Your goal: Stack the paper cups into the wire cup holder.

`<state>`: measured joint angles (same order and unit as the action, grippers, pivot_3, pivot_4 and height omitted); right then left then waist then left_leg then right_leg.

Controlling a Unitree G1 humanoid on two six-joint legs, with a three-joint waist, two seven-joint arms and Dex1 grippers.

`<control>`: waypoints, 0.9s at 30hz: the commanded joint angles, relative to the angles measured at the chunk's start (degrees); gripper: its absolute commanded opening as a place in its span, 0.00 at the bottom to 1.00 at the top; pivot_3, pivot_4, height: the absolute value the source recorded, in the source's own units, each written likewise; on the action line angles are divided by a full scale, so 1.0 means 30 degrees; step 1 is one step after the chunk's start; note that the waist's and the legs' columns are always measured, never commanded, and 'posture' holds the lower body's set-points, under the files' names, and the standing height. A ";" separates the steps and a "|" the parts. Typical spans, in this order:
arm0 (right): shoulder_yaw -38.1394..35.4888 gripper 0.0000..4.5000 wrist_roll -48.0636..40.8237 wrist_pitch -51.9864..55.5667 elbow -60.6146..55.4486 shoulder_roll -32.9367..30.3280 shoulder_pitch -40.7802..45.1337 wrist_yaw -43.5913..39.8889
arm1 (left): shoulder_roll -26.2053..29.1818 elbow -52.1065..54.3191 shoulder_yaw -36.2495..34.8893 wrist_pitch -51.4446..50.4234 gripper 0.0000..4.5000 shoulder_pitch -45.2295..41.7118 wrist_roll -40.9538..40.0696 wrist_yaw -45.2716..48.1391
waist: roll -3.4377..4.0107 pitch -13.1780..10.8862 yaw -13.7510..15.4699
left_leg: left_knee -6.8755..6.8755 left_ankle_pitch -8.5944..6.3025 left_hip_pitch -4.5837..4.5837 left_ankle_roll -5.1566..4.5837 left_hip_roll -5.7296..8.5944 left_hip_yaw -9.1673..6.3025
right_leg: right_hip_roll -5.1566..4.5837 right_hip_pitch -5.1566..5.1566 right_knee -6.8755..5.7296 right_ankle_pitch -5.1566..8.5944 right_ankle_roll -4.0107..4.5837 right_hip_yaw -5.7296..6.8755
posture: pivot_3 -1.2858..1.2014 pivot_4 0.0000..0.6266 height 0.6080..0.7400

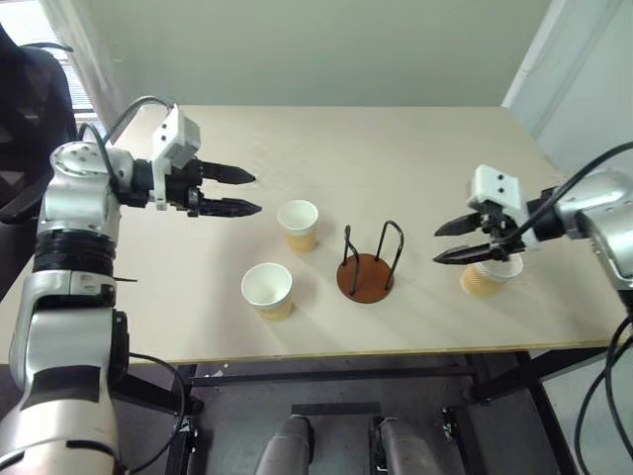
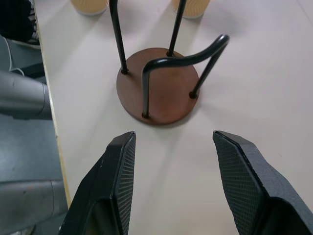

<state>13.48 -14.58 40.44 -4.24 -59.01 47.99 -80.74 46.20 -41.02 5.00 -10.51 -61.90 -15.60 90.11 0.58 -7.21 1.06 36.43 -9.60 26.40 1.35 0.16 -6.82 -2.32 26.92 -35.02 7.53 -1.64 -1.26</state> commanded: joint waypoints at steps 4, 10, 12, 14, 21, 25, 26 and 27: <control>-0.0610 0.55 0.0419 -0.2220 -0.0836 -0.2428 -0.0457 -0.1794 | 0.0858 0.1603 0.2384 0.0214 0.73 -0.0576 -0.2269 0.0797 | -0.0005 0.0003 0.0054 | 0.0004 -0.0012 0.0005 -0.0018 0.0005 0.0000 | -0.0001 -0.0012 0.0007 0.0018 -0.0029 -0.0004 | 0.52 0.24 1.00; -0.0035 0.55 0.2752 -0.5815 0.0081 -0.3849 -0.1884 -0.2072 | 0.0713 0.1411 0.3190 0.0430 0.73 -0.1139 -0.3032 0.0797 | -0.0006 0.0003 0.0050 | 0.0036 -0.0019 0.0001 -0.0026 0.0004 0.0001 | -0.0001 -0.0026 0.0000 0.0014 -0.0072 -0.0011 | 0.52 0.24 1.00; 0.0044 0.55 0.3324 -0.6595 0.0628 -0.3746 -0.2062 -0.1905 | 0.0686 0.1327 0.3279 0.0513 0.73 -0.1192 -0.3057 0.0797 | -0.0006 0.0003 0.0049 | 0.0054 -0.0022 -0.0005 -0.0033 0.0005 0.0004 | -0.0001 -0.0041 0.0002 0.0010 -0.0083 -0.0016 | 0.52 0.24 1.00; 0.0121 0.55 0.3932 -0.7327 0.1181 -0.3573 -0.2113 -0.1723 | 0.0673 0.1275 0.3299 0.0572 0.73 -0.1206 -0.3056 0.0797 | -0.0005 0.0003 0.0041 | 0.0069 -0.0023 -0.0018 -0.0039 0.0007 0.0013 | 0.0000 -0.0057 0.0004 0.0007 -0.0103 -0.0024 | 0.52 0.24 1.00; 0.0715 0.55 0.5846 -0.9999 0.2887 -0.3196 -0.2730 -0.1785 | 0.0882 0.1390 0.2963 0.0546 0.73 -0.1022 -0.3077 0.0797 | -0.0005 0.0002 0.0042 | 0.0111 -0.0032 -0.0021 -0.0067 0.0007 0.0018 | -0.0001 -0.0081 0.0008 0.0010 -0.0180 -0.0041 | 0.52 0.24 1.00; 0.0975 0.55 0.6606 -1.1000 0.3432 -0.2787 -0.2801 -0.1720 | 0.0914 0.1542 0.2873 0.0463 0.73 -0.0970 -0.3062 0.0797 | -0.0004 0.0002 0.0045 | 0.0115 -0.0041 -0.0019 -0.0081 0.0008 0.0020 | -0.0001 -0.0082 0.0011 -0.0005 -0.0182 -0.0044 | 0.52 0.24 1.00; 0.1115 0.55 0.6849 -1.1274 0.3581 -0.2624 -0.2778 -0.1658 | 0.0925 0.1583 0.2849 0.0442 0.73 -0.0954 -0.3063 0.0797 | -0.0005 0.0002 0.0043 | 0.0116 -0.0043 -0.0019 -0.0084 0.0008 0.0022 | -0.0001 -0.0082 0.0013 -0.0006 -0.0186 -0.0046 | 0.52 0.24 1.00; 0.1257 0.51 0.7137 -1.1549 0.3771 -0.2383 -0.2681 -0.1545 | 0.0930 0.1627 0.2818 0.0431 0.73 -0.0928 -0.3057 0.0797 | -0.0005 0.0003 0.0038 | 0.0119 -0.0046 -0.0019 -0.0088 0.0008 0.0021 | -0.0002 -0.0084 0.0014 -0.0006 -0.0185 -0.0047 | 0.52 0.24 1.00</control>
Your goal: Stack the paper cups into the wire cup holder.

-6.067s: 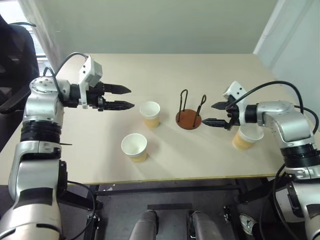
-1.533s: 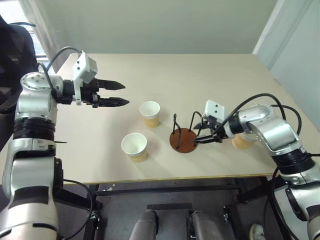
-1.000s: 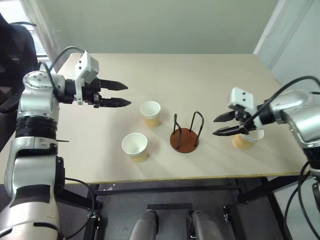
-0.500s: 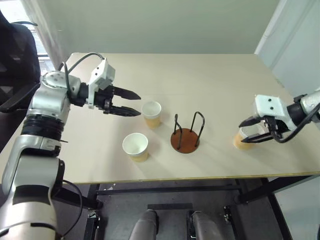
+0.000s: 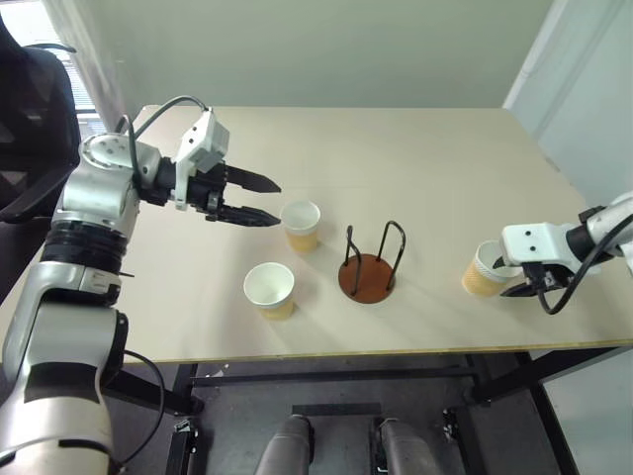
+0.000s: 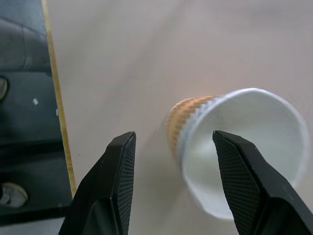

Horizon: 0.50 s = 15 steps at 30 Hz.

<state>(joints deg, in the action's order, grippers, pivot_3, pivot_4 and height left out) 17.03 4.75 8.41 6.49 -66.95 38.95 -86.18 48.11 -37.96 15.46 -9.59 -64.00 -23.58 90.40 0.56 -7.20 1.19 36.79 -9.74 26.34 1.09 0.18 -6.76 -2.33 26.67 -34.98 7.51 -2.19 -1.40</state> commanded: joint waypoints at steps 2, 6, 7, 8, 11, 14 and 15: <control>0.0190 0.43 0.1132 -0.1269 0.0529 0.0669 0.0547 0.0342 | 0.0296 0.0721 -0.0717 0.0088 0.73 -0.0164 -0.0386 0.0701 | 0.0000 0.0000 -0.0011 | 0.0013 -0.0009 -0.0004 -0.0013 0.0000 0.0001 | 0.0000 -0.0010 0.0004 -0.0002 -0.0001 0.0000 | 0.52 0.24 1.00; 0.0033 0.13 0.1250 -0.1257 0.0829 0.1015 0.1033 -0.0025 | 0.0309 0.0907 -0.0802 -0.0013 0.73 -0.0069 -0.0407 0.0701 | 0.0002 -0.0001 -0.0014 | 0.0036 -0.0016 0.0002 -0.0022 0.0000 0.0003 | 0.0000 -0.0012 0.0003 -0.0008 -0.0004 -0.0003 | 0.52 0.24 1.00; -0.0012 0.05 0.1248 -0.1294 0.0941 0.0998 0.1127 -0.0131 | 0.0309 0.0935 -0.0819 -0.0024 0.73 -0.0042 -0.0401 0.0701 | 0.0002 -0.0001 -0.0009 | 0.0042 -0.0016 0.0003 -0.0022 0.0001 0.0004 | 0.0000 -0.0013 0.0002 -0.0009 -0.0004 -0.0004 | 0.52 0.24 1.00; -0.0063 0.00 0.1198 -0.1307 0.1029 0.0933 0.1198 -0.0295 | 0.0301 0.0915 -0.0829 -0.0007 0.73 -0.0031 -0.0383 0.0701 | 0.0001 -0.0001 -0.0006 | 0.0045 -0.0018 0.0003 -0.0023 0.0001 0.0003 | 0.0000 -0.0016 0.0004 -0.0009 -0.0004 -0.0004 | 0.52 0.24 1.00; -0.0252 0.00 0.0933 -0.1175 0.0919 0.0665 0.1301 -0.0765 | 0.0265 0.0762 -0.0790 0.0139 0.73 -0.0043 -0.0260 0.0701 | 0.0001 -0.0001 0.0016 | 0.0050 -0.0022 0.0000 -0.0026 0.0001 -0.0001 | 0.0000 -0.0030 0.0010 -0.0008 -0.0002 -0.0004 | 0.52 0.24 1.00; -0.0535 0.00 0.0634 -0.0838 0.0409 0.0474 0.1486 -0.1127 | 0.0173 0.0595 -0.0768 0.0254 0.73 -0.0085 -0.0155 0.0701 | 0.0002 -0.0001 0.0008 | 0.0051 -0.0028 0.0003 -0.0027 0.0005 0.0001 | -0.0004 -0.0030 0.0015 -0.0008 -0.0001 -0.0005 | 0.52 0.24 1.00; -0.0627 0.00 0.0587 -0.0787 0.0262 0.0437 0.1571 -0.1166 | 0.0157 0.0588 -0.0768 0.0250 0.73 -0.0088 -0.0152 0.0701 | 0.0002 -0.0001 0.0001 | 0.0051 -0.0028 0.0004 -0.0026 0.0005 0.0001 | -0.0004 -0.0030 0.0015 -0.0007 -0.0001 -0.0005 | 0.52 0.24 1.00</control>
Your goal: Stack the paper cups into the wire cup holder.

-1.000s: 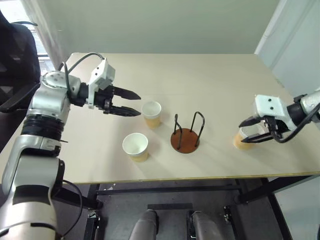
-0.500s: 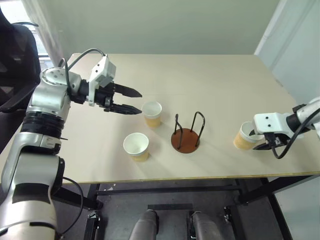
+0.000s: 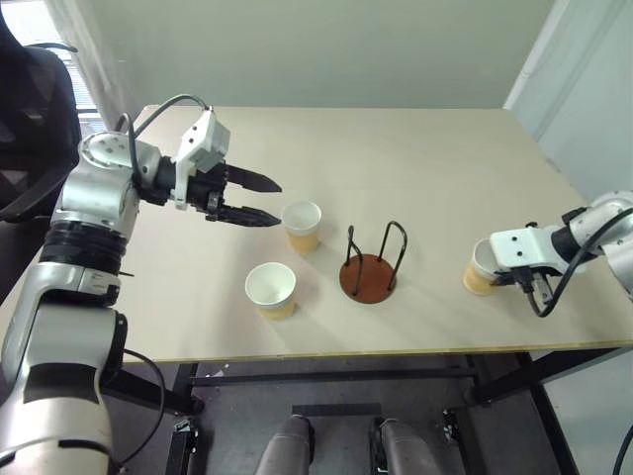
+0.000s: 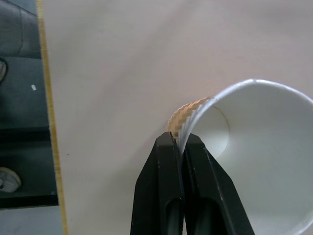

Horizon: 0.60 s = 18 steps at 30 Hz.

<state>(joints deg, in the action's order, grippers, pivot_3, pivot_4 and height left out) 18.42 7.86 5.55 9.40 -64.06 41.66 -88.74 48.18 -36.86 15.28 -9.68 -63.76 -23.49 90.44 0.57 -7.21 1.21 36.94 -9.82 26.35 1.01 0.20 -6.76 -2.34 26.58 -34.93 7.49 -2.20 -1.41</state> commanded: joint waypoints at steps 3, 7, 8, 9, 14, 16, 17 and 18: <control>-0.1421 0.00 -0.0633 0.0671 -0.1406 -0.0416 0.1728 -0.0326 | 0.0011 0.0056 -0.0680 0.0357 0.73 -0.0223 -0.0115 0.0686 | 0.0006 -0.0003 -0.0042 | 0.0000 -0.0002 -0.0002 0.0002 0.0000 0.0003 | 0.0000 0.0002 -0.0003 0.0001 0.0001 -0.0003 | 0.52 0.24 1.00; -0.1593 0.00 -0.0829 0.1619 -0.2130 0.0115 0.4010 -0.0249 | -0.0148 -0.0177 -0.0573 0.0512 0.73 -0.0301 -0.0035 0.0686 | 0.0005 -0.0003 -0.0071 | -0.0002 -0.0002 -0.0011 0.0001 -0.0001 0.0004 | 0.0001 0.0002 -0.0005 0.0003 0.0006 -0.0005 | 0.52 0.24 1.00; -0.1634 0.00 -0.0904 0.1951 -0.2309 0.0325 0.4718 -0.0252 | -0.0195 -0.0241 -0.0540 0.0551 0.73 -0.0323 -0.0019 0.0686 | 0.0005 -0.0003 -0.0087 | -0.0004 -0.0003 -0.0010 0.0001 -0.0002 0.0004 | 0.0002 0.0003 -0.0001 0.0003 0.0009 -0.0005 | 0.52 0.24 1.00; -0.1651 0.00 -0.1003 0.2291 -0.2483 0.0499 0.5285 -0.0298 | -0.0230 -0.0295 -0.0512 0.0577 0.73 -0.0348 -0.0011 0.0686 | 0.0006 -0.0003 -0.0111 | -0.0004 -0.0004 -0.0012 0.0001 -0.0001 0.0005 | 0.0001 0.0004 -0.0004 0.0004 0.0011 -0.0008 | 0.52 0.24 1.00; -0.1526 0.00 -0.1562 0.3811 -0.3792 0.1313 0.7342 -0.0474 | -0.0423 -0.0650 -0.0378 0.0744 0.73 -0.0547 0.0056 0.0686 | 0.0005 -0.0003 -0.0116 | -0.0020 -0.0024 -0.0012 0.0002 -0.0001 -0.0001 | 0.0003 0.0010 -0.0003 0.0034 0.0052 -0.0004 | 0.52 0.24 1.00; -0.1384 0.00 -0.1715 0.4410 -0.4414 0.1712 0.8038 -0.0493 | -0.0491 -0.0785 -0.0319 0.0812 0.73 -0.0625 0.0078 0.0686 | 0.0007 -0.0004 -0.0096 | -0.0019 -0.0039 -0.0008 -0.0002 0.0001 -0.0004 | 0.0003 0.0011 -0.0003 0.0052 0.0057 -0.0003 | 0.52 0.24 1.00; -0.1324 0.00 -0.1814 0.4751 -0.4739 0.1945 0.8324 -0.0498 | -0.0531 -0.0845 -0.0289 0.0851 0.73 -0.0666 0.0091 0.0686 | 0.0007 -0.0004 -0.0078 | -0.0019 -0.0045 0.0002 -0.0002 0.0004 -0.0003 | 0.0001 0.0020 -0.0001 0.0054 0.0058 -0.0004 | 0.52 0.24 1.00; -0.1262 0.00 -0.1933 0.5058 -0.5033 0.2161 0.8554 -0.0527 | -0.0587 -0.0937 -0.0259 0.0886 0.73 -0.0733 0.0113 0.0686 | 0.0007 -0.0004 -0.0072 | -0.0020 -0.0049 0.0017 -0.0004 0.0005 -0.0003 | 0.0001 0.0036 0.0000 0.0057 0.0061 -0.0004 | 0.52 0.24 1.00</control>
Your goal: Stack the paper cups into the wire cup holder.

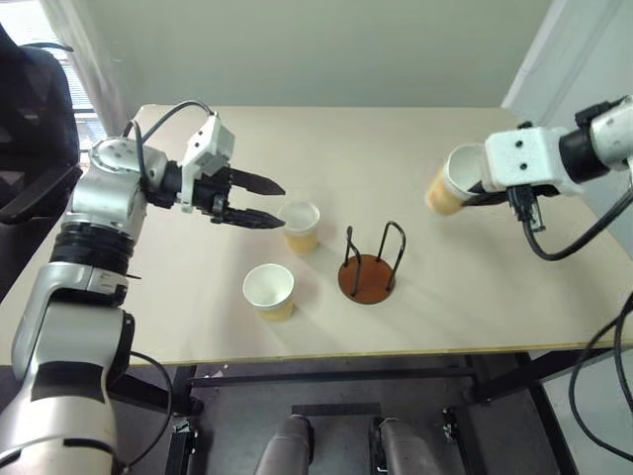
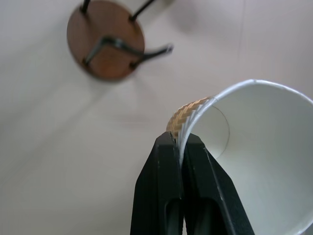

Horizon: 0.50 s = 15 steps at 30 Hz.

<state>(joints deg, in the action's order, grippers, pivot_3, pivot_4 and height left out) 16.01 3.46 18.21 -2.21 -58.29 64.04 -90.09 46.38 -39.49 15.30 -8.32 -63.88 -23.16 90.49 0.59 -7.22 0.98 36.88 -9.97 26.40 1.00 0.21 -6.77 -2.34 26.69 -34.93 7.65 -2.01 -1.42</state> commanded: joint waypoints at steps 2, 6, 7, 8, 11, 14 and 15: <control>-0.0335 0.00 -0.0609 0.1174 -0.1603 0.0563 0.1301 -0.0112 | -0.0088 -0.0247 -0.0214 0.0532 0.73 -0.0818 0.0050 0.0671 | -0.0001 0.0000 0.0017 | 0.0000 -0.0017 0.0002 0.0000 0.0000 0.0001 | 0.0000 0.0009 -0.0003 0.0009 0.0007 0.0001 | 0.52 0.24 1.00; 0.0068 0.00 -0.0922 0.1689 -0.2297 0.1212 0.1569 -0.0215 | -0.0218 -0.0586 -0.0112 0.0727 0.73 -0.1017 0.0110 0.0671 | 0.0000 0.0000 0.0015 | 0.0000 -0.0032 0.0003 -0.0002 0.0000 -0.0002 | 0.0000 0.0011 -0.0003 0.0026 0.0026 0.0007 | 0.52 0.24 1.00; 0.0148 0.00 -0.0950 0.1760 -0.2375 0.1341 0.1631 -0.0235 | -0.0243 -0.0653 -0.0093 0.0762 0.73 -0.1058 0.0125 0.0671 | 0.0000 0.0000 0.0011 | 0.0001 -0.0031 0.0005 -0.0002 0.0000 -0.0001 | -0.0001 0.0013 -0.0003 0.0026 0.0026 0.0006 | 0.52 0.24 1.00; 0.0279 0.00 -0.0983 0.1780 -0.2391 0.1550 0.1747 -0.0261 | -0.0280 -0.0730 -0.0069 0.0810 0.73 -0.1108 0.0147 0.0671 | 0.0000 0.0000 0.0009 | 0.0001 -0.0032 0.0003 -0.0002 0.0000 0.0001 | 0.0000 0.0013 -0.0006 0.0026 0.0026 0.0006 | 0.52 0.24 1.00; 0.0887 0.00 -0.0797 0.1363 -0.2168 0.2233 0.1846 -0.0360 | -0.0406 -0.0946 -0.0025 0.0953 0.73 -0.1236 0.0208 0.0671 | -0.0001 0.0000 0.0001 | 0.0002 -0.0031 -0.0004 -0.0002 -0.0002 0.0001 | 0.0001 0.0017 -0.0017 0.0026 0.0027 0.0006 | 0.52 0.24 1.00; 0.1240 0.00 -0.0522 0.0780 -0.1774 0.2445 0.1795 -0.0395 | -0.0440 -0.1052 0.0003 0.1041 0.73 -0.1299 0.0213 0.0671 | 0.0000 0.0000 0.0000 | 0.0005 -0.0030 -0.0007 -0.0002 -0.0003 0.0002 | 0.0001 0.0019 -0.0026 0.0024 0.0029 0.0007 | 0.52 0.24 1.00; 0.1335 0.00 -0.0479 0.0615 -0.1682 0.2502 0.1804 -0.0432 | -0.0425 -0.1063 0.0012 0.1057 0.73 -0.1308 0.0200 0.0671 | 0.0000 0.0000 0.0007 | 0.0009 -0.0030 -0.0004 -0.0002 -0.0003 0.0001 | 0.0001 0.0020 -0.0025 0.0024 0.0029 0.0006 | 0.52 0.24 1.00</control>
<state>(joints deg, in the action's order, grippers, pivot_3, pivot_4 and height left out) 20.36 1.55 21.35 -6.98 -50.56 68.09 -91.21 44.56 -42.89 15.95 -6.24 -65.86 -22.31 90.51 0.59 -7.22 1.00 36.91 -10.06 26.39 0.99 0.20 -6.76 -2.34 26.75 -35.00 7.73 -1.93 -1.40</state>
